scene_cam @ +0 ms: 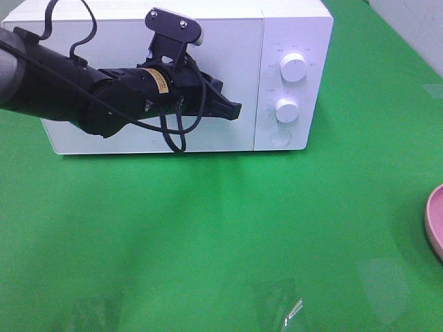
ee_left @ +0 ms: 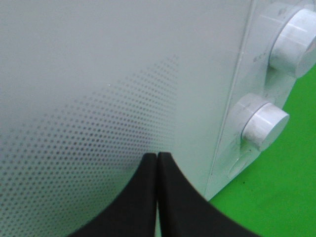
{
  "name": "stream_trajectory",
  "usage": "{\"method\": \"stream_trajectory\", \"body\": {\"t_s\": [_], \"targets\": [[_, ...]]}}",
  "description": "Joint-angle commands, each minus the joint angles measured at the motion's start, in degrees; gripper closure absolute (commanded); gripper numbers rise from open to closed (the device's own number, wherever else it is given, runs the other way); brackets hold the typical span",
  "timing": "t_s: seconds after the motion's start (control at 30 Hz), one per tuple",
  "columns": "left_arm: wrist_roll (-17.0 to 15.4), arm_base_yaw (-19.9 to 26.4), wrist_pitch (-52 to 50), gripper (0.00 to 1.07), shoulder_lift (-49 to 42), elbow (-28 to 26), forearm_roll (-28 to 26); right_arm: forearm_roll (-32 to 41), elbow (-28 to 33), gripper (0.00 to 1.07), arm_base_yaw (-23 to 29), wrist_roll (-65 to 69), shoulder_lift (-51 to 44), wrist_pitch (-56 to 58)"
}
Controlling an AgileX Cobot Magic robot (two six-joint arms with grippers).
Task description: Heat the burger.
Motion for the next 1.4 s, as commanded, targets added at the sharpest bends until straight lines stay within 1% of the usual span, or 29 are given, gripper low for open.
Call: {"method": "stream_trajectory", "body": {"t_s": [0.03,0.07,0.1,0.13,0.17,0.2,0.23,0.27,0.3,0.33,0.37,0.4,0.47,0.5,0.53,0.63,0.67,0.7,0.77,0.8,0.83,1.13,1.2,1.23,1.27,1.3,1.33,1.37,1.4], "targets": [[-0.4,-1.2,1.49,1.06,-1.66,-1.09,-2.35,0.11,0.23,0.44,-0.34,-0.74,-1.26,0.0],[-0.4,-2.86,5.1,0.98,-2.81,-1.09,-2.35,0.11,0.23,0.44,-0.34,-0.74,-1.26,0.0],[-0.4,-2.86,5.1,0.98,-2.81,-1.09,-2.35,0.11,0.23,0.44,-0.34,-0.74,-1.26,0.0],[-0.34,-4.58,8.25,0.82,-3.61,-1.09,-2.35,0.11,0.23,0.44,-0.34,-0.74,-1.26,0.0],[-0.34,-4.58,8.25,0.82,-3.61,-1.09,-2.35,0.11,0.23,0.44,-0.34,-0.74,-1.26,0.0],[-0.34,-6.07,11.12,0.55,-4.18,-1.09,-2.35,0.11,0.23,0.44,-0.34,-0.74,-1.26,0.0],[-0.34,-7.05,13.87,0.4,-4.24,-1.09,-2.35,0.11,0.23,0.44,-0.34,-0.74,-1.26,0.0],[-0.34,-7.05,13.87,0.4,-4.24,-1.09,-2.35,0.11,0.23,0.44,-0.34,-0.74,-1.26,0.0],[-0.34,-7.51,15.99,0.16,-4.3,-1.09,-2.35,0.11,0.23,0.44,-0.34,-0.74,-1.26,0.0],[-0.34,-7.51,15.99,0.16,-4.3,-1.09,-2.35,0.11,0.23,0.44,-0.34,-0.74,-1.26,0.0],[-0.4,-8.37,21.03,0.05,-4.7,-1.09,-2.35,0.11,0.23,0.44,-0.34,-0.74,-1.26,0.0],[-0.4,-8.37,21.03,0.05,-4.7,-1.09,-2.35,0.11,0.23,0.44,-0.34,-0.74,-1.26,0.0],[-0.4,-9.17,30.48,0.07,-5.79,-1.09,-2.75,0.11,0.23,0.44,-0.34,-0.74,-1.26,0.0],[-0.4,-9.17,30.48,0.07,-5.79,-1.09,-2.75,0.11,0.23,0.44,-0.34,-0.74,-1.26,0.0],[-0.4,-9.45,35.58,0.07,-6.59,-1.09,-2.92,0.11,0.23,0.44,-0.34,-0.74,-1.26,0.0],[-0.4,-9.45,38.56,0.07,-7.22,-1.09,-2.98,0.11,0.23,0.44,-0.34,-0.74,-1.26,0.0],[-0.4,-9.45,44.29,0.07,-8.65,-1.09,-2.98,0.11,0.23,0.44,-0.34,-0.74,-1.26,0.0],[-0.4,-9.45,44.29,0.07,-8.65,-1.09,-2.98,0.11,0.23,0.44,-0.34,-0.74,-1.26,0.0],[-0.4,-9.45,53.63,0.07,-12.03,-1.09,-2.81,0.11,0.23,0.44,-0.34,-0.74,-1.26,0.0],[-0.4,-9.45,53.63,0.07,-12.03,-1.09,-2.81,0.11,0.23,0.44,-0.34,-0.74,-1.26,0.0],[-0.34,-9.45,57.93,0.07,-13.58,-1.09,-2.81,0.11,0.23,0.44,-0.34,-0.74,-1.26,0.0],[-0.52,-8.31,66.52,0.07,-18.68,-1.09,-2.86,0.11,0.23,0.44,-0.34,-0.74,-1.26,0.0],[-0.52,-4.13,71.79,0.07,-20.91,-1.09,-3.38,0.11,0.23,0.44,-0.34,-0.74,-1.26,0.0],[-0.52,-4.13,71.79,0.07,-20.91,-1.09,-3.38,0.11,0.23,0.44,-0.34,-0.74,-1.26,0.0],[-0.34,-0.46,74.54,0.07,-21.66,-1.09,-3.84,0.11,0.23,0.44,-0.34,-0.74,-1.26,0.0],[-0.34,-0.46,74.54,0.07,-21.66,-1.09,-3.84,0.11,0.23,0.44,-0.34,-0.74,-1.26,0.0],[0.29,3.21,76.95,0.07,-22.52,-1.09,-4.53,0.11,0.23,0.44,-0.34,-0.74,-1.26,0.0],[0.29,3.21,76.95,0.07,-22.52,-1.09,-4.53,0.11,0.23,0.44,-0.34,-0.74,-1.26,0.0],[1.49,6.65,79.47,0.07,-23.61,-1.09,-5.79,0.11,0.23,0.44,-0.34,-0.74,-1.26,0.0]]}}
